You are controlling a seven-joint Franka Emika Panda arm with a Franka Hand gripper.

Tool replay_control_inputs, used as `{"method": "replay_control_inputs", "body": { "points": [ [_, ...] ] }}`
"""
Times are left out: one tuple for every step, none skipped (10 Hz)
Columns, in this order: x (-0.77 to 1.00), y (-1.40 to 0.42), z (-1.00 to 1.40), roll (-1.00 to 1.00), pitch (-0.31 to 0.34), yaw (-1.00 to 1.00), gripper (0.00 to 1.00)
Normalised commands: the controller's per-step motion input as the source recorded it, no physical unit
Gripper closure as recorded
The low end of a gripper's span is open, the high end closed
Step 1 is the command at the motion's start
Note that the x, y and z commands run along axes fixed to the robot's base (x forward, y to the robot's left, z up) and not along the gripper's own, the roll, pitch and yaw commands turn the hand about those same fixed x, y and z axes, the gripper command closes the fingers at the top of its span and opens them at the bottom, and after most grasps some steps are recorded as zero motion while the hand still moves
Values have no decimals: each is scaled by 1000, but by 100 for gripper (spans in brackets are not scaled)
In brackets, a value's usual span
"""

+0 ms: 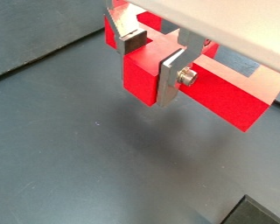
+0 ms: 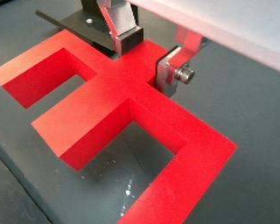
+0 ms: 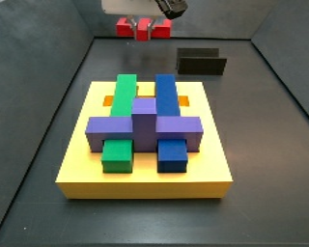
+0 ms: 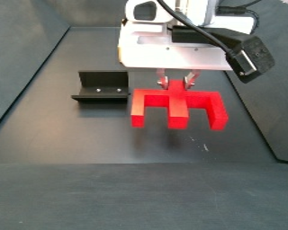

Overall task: Pick up the red object. Move up. Place the red object on the fixture. Regrasp the red object. Move to above the board. Insert the red object.
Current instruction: Place the red object on the fixture.

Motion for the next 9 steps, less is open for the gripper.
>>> {"method": "replay_control_inputs", "body": {
  "points": [
    [626,-166,226,-391,251,0,100],
    [746,-257,457,-426,380,0,100],
    [791,-269,511,-451,403,0,100],
    [823,-303,520,-477,391,0,100],
    [854,-329,554,-517,411,0,100],
    [871,-300,534,-571,414,0,100],
    [814,-177,209,-697,243,-3,100],
    [857,-100,60,-766,111,-46,100],
    [891,-40,137,-854,103,-54,100]
  ]
}}
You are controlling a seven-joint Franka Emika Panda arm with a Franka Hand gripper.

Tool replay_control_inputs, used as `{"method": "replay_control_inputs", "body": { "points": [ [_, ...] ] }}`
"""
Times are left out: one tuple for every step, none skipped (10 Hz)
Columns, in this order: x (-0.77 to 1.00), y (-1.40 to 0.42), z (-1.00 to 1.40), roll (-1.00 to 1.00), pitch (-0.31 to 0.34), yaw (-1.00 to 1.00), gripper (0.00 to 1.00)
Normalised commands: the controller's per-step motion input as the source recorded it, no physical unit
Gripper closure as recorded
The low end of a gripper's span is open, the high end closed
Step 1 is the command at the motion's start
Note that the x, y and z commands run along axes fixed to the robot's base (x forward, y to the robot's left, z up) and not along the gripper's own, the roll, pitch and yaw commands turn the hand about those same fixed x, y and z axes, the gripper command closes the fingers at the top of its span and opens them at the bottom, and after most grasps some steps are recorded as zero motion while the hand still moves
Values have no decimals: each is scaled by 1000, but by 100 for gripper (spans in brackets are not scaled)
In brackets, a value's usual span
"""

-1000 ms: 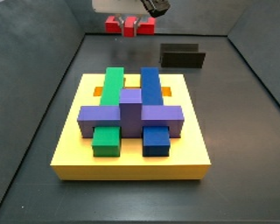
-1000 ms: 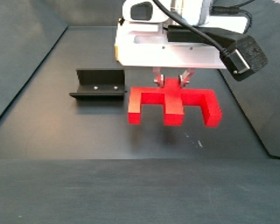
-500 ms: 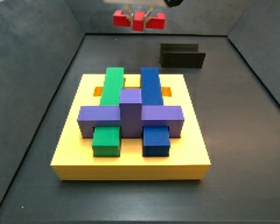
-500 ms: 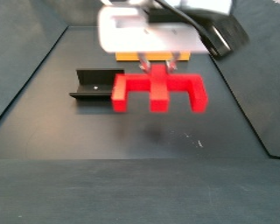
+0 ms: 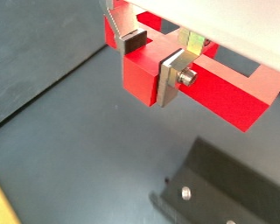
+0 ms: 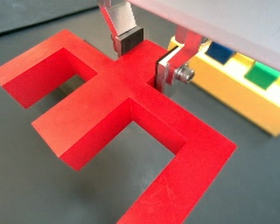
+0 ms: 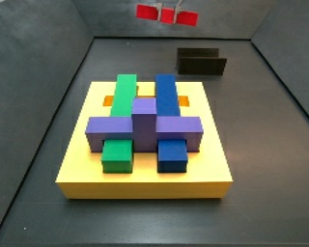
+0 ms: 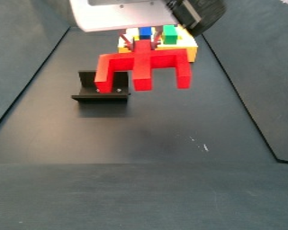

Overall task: Pick up the red object. Move up. Place the red object on the fixture. Regrasp the red object. Move to above the board. Insert the red object.
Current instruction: Place the red object on the fixture.

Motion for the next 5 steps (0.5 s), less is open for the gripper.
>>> {"method": "replay_control_inputs", "body": {
  "points": [
    [863,0,240,-880,49,-29,100],
    [840,-14,274,-800,17,0,100],
    [900,-89,197,-663,69,0,100],
    [914,-91,174,-637,74,0,100],
    [929,-97,131,-623,74,0,100]
  ]
}}
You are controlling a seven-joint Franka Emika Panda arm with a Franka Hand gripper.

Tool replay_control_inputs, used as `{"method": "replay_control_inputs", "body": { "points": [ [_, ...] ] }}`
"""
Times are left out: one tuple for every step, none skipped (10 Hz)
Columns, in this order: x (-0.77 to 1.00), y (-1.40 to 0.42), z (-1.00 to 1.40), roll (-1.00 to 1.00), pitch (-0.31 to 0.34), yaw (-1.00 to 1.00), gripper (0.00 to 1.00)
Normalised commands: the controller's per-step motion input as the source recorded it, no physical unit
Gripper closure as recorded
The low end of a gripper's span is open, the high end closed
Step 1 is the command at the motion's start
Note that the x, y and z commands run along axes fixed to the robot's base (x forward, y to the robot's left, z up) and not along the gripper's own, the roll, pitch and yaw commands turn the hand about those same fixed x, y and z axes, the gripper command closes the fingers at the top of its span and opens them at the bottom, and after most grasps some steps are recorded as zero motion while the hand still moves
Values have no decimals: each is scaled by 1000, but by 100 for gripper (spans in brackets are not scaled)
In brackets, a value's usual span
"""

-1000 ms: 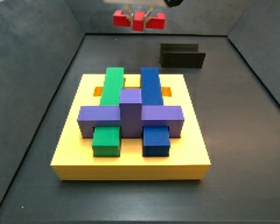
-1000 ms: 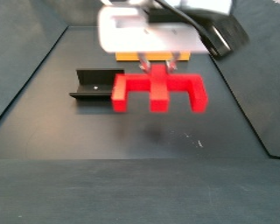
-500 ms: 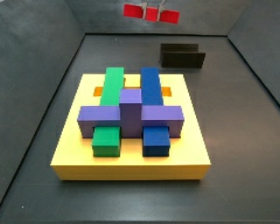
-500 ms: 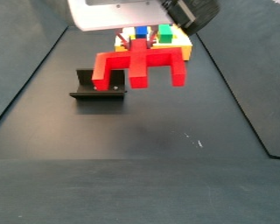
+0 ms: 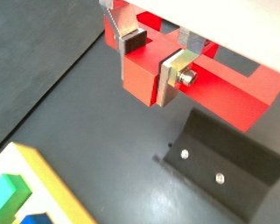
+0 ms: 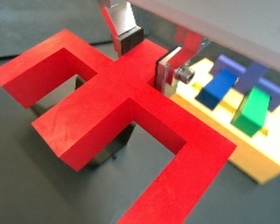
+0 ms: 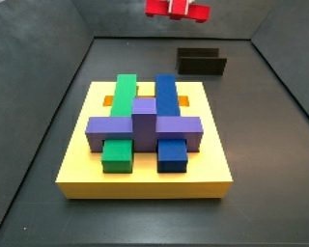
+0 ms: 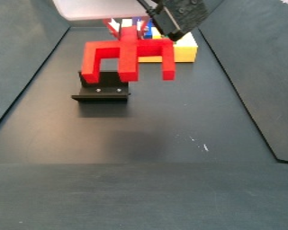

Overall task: Pick up the red object. Move up. Place the red object on the fixture. Regrasp the red object. Move to above the board. Insert the red object.
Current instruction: Place the red object on the fixture.

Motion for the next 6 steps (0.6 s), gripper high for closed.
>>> {"method": "replay_control_inputs", "body": {
  "points": [
    [1000,-86,63,-469,89,-29,100],
    [1000,-77,0,-383,0,-20,100],
    [1000,-94,0,-303,0,-29,100],
    [1000,-166,-14,-229,0,-11,100],
    [1000,-189,-11,-206,-14,0,100],
    [1000,-194,-34,-197,-11,0,100]
  ]
}}
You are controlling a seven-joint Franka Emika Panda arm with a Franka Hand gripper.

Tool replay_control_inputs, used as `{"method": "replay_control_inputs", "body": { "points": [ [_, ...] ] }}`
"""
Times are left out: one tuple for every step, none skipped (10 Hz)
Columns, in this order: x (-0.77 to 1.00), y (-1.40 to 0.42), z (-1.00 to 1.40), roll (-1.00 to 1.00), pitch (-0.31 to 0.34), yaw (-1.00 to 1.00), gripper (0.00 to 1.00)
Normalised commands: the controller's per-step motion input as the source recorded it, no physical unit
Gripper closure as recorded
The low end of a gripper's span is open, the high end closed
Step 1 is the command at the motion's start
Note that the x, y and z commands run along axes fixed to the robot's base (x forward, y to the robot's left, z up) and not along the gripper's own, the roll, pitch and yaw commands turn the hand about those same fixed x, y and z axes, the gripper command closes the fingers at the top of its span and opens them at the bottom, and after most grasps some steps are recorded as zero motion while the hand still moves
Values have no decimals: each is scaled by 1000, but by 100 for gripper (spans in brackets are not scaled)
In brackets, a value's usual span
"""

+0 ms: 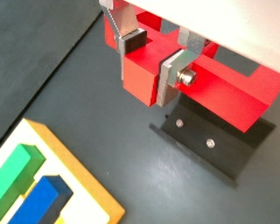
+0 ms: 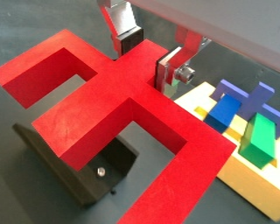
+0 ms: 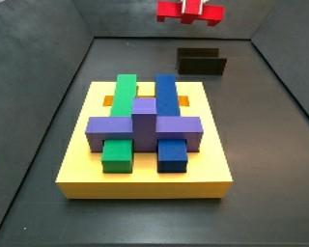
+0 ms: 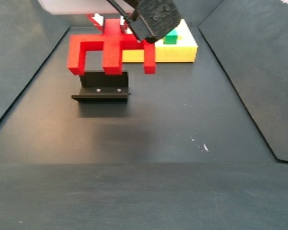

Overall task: Pick up the red object. Move up. Place the red object on the fixture. Regrasp the red object. Move to above the board. Insert the red object.
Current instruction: Place the red object on the fixture.

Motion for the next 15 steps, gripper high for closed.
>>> {"method": "replay_control_inputs", "body": {
  "points": [
    [1000,-206,-63,-209,-20,-37,100],
    [914,-169,-134,-217,-149,-100,100],
    [880,-169,-166,-197,-180,-91,100],
    [729,-129,-226,-246,-229,-20,100],
    [494,-57,-283,-320,-234,0,100],
    [377,-51,-283,-306,-249,111,100],
    [226,-57,-274,-337,-263,209,100],
    [117,-57,-249,-374,-300,166,100],
    [0,-54,-286,-334,-406,80,100],
    [-11,-40,-294,-246,-457,23,100],
    [-117,0,-271,-143,-406,0,100],
    [-69,0,-283,-51,-366,0,100],
    [0,0,-254,0,-197,0,100],
    [0,-126,-311,103,-103,43,100],
    [0,-151,-386,146,-129,83,100]
  ]
}}
